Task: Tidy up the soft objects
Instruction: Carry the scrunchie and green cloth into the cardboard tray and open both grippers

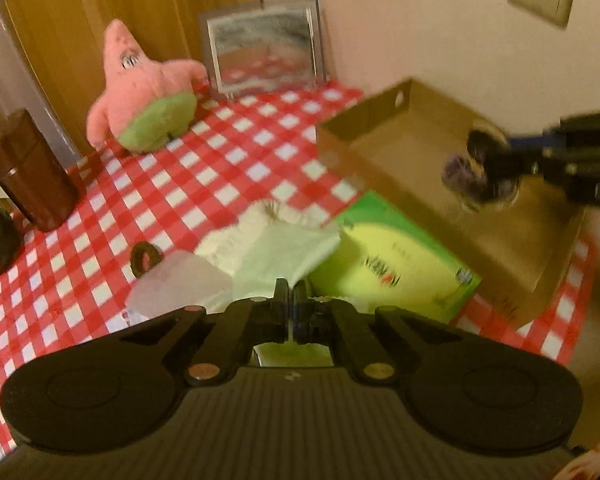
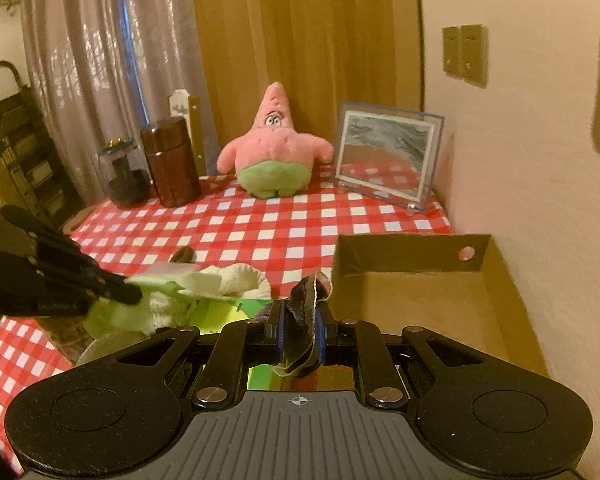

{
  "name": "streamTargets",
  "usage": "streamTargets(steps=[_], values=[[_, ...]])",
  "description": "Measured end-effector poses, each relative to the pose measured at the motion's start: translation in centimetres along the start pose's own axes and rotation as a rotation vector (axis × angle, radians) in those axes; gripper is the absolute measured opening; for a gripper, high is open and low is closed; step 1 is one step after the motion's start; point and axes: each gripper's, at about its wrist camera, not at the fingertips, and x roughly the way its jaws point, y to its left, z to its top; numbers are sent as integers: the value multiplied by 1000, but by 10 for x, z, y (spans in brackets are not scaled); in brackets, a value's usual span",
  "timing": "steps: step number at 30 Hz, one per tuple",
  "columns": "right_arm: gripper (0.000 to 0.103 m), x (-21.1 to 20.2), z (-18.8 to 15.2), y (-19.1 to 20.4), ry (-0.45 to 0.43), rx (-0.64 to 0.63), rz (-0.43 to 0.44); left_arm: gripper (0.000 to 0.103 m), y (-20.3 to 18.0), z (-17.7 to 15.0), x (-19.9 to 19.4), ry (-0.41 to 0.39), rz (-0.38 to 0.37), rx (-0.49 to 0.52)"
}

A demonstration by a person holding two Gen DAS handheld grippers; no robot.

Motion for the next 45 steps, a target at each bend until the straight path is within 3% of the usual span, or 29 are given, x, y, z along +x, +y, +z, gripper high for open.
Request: streamTargets(steps=[14,26,34,45], values=[[15,-62,-1,-30,-55,46,-102,1,-52,52,-44,-119,-94,-62],[15,-84,-29,-80,-5,103,-196,1,-145,83,2,-121,-218,-54],[15,-76,-46,-96,42,126,-217,16,-168,78,34,-83,-214,-29],[15,-59,-47,-93,71,140,-209,17,-159,67,41,-42,-180,-42]])
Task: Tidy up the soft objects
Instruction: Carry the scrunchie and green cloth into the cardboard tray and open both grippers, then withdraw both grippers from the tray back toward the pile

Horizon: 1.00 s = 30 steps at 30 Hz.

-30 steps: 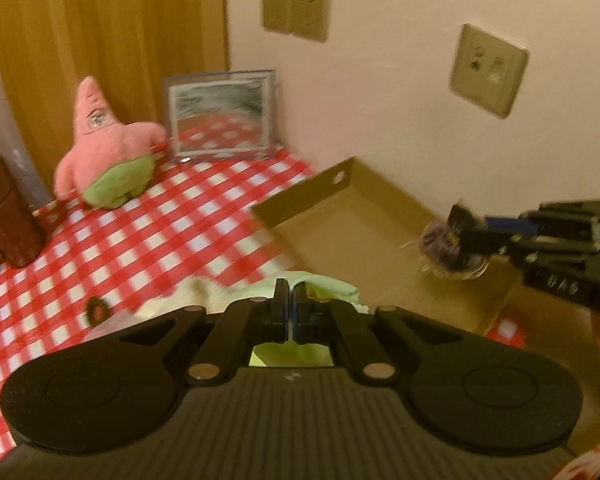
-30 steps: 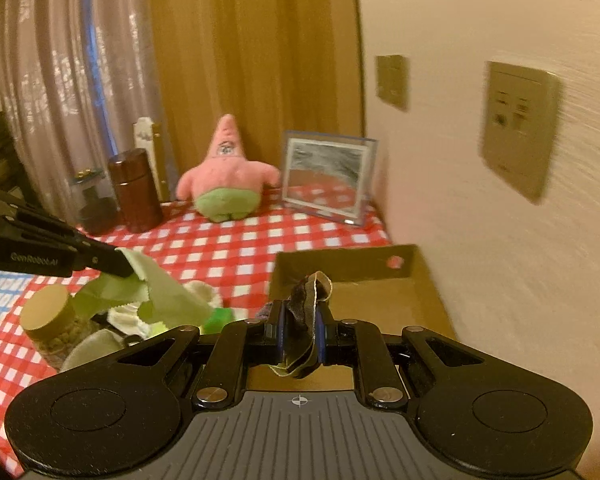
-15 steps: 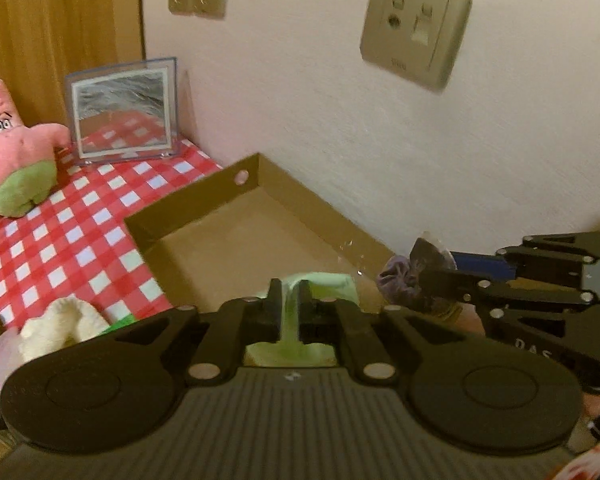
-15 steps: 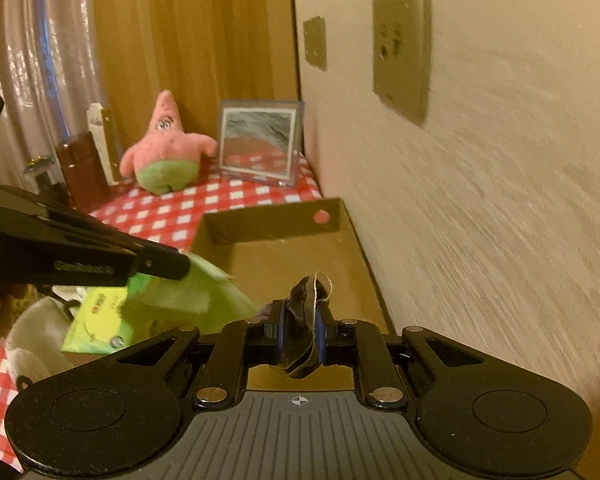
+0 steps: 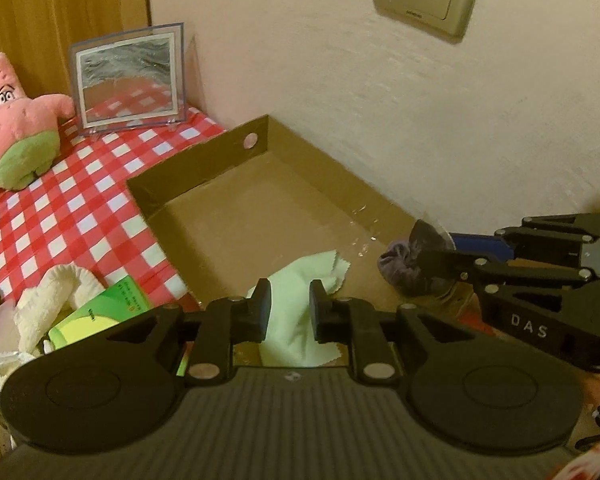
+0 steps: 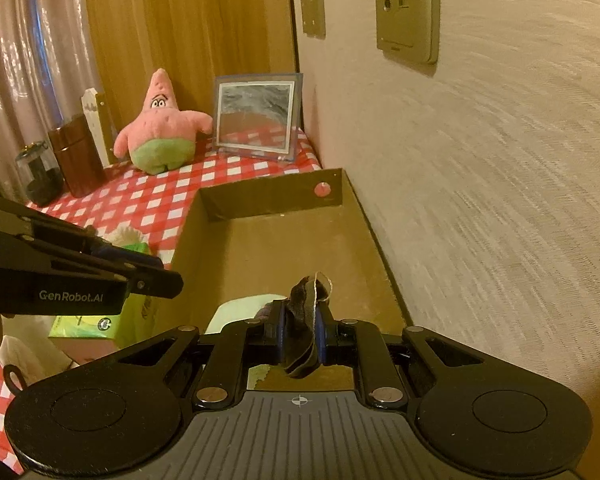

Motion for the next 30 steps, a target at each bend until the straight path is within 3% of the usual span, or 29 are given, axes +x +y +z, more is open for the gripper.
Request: streamTargets(steps=[15,18,19,20,30], values=[[16,7,5,6,4,9,-11,22,5,-5,-4,-6,48,-12],[42,8,5,2,-1,38,-12,32,4,-6,-7,-14,62,-8],[56,8,5,1,-9,48,-9,33,4,-6,-8,-16,65,-8],[59,7,5,-1,-17,60,-5,33,5,-6,-8,-17,65,-8],[59,-5,2,2,-25,42,-21,34,8,-8,-22,-37,77,-12]])
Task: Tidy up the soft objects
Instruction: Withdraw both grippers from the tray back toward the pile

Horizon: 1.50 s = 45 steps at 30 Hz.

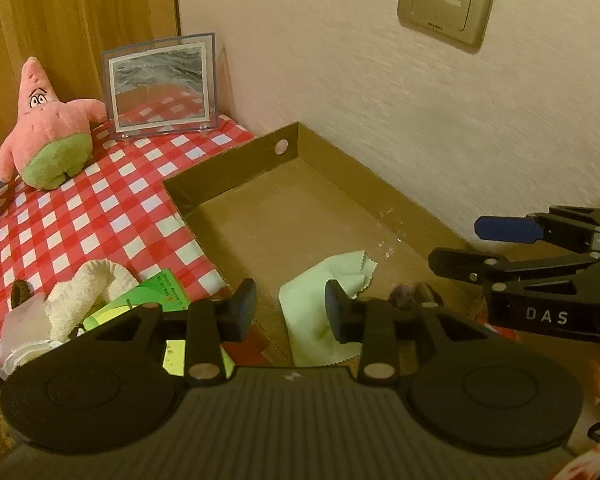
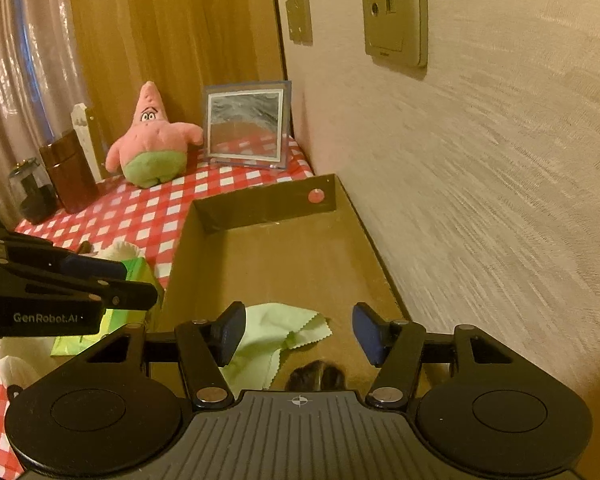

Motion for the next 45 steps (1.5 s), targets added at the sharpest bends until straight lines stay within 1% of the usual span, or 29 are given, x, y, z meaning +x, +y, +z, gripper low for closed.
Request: streamTargets(steps=[4,11,13,15,18,21,24,34,39,41,45], values=[[59,-9,1,6,1,-14,-8,37,5,-3,-14,-19,8,-12],[59,-27,-2,29,13,-68,-14,40,18,-12,-45,-51,25,-40],[59,-31,-3,36,13,-76,-5,46,21,-15,-56,-63,29,-50],[59,-35,-3,44,11,-88,7,46,26,-17,-66,-73,31,-59],[59,-43,-3,55,2,-104,17,53,33,-23,-81,-92,48,-74],[59,-49,-3,67,-7,-119,31,55,42,-29,-98,-109,66,-91],[60,-53,-1,78,-14,-138,45,61,50,-35,-115,-127,86,-108],[67,-65,-4,114,-27,-171,96,67,71,-62,-163,-165,150,-160],[73,-70,-10,130,-31,-192,134,69,90,-85,-186,-179,191,-207],[77,-71,-13,136,-32,-202,148,70,98,-95,-193,-176,218,-225],[80,-67,-19,149,-18,-209,180,71,115,-117,-208,-175,252,-274]])
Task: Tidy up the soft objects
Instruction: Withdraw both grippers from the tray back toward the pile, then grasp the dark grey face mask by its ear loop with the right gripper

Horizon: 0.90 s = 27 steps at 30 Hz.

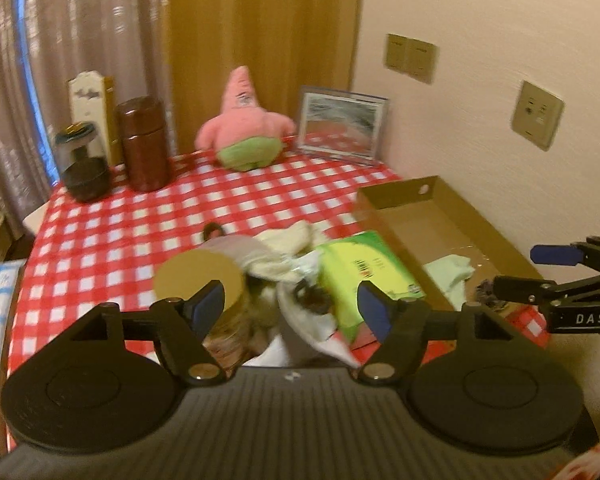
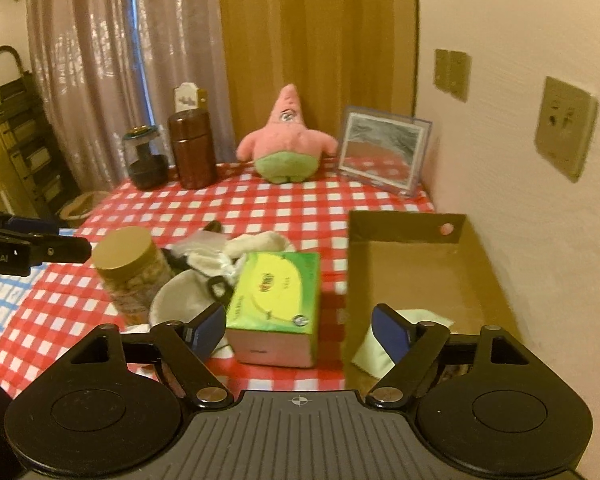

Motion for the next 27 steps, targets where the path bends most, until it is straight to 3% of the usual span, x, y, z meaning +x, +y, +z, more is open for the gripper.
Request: streamTargets(steps=[12,18,27], values=[[80,27,-14,42,30,-77,118,74,42,-38,-7,39,92,-53],[80,48,-22,58,57,-101,165,76,51,-54,9,63,60,-82],[80,94,-27,81,95,-182,223,76,61,-67,42,119,56,-42]])
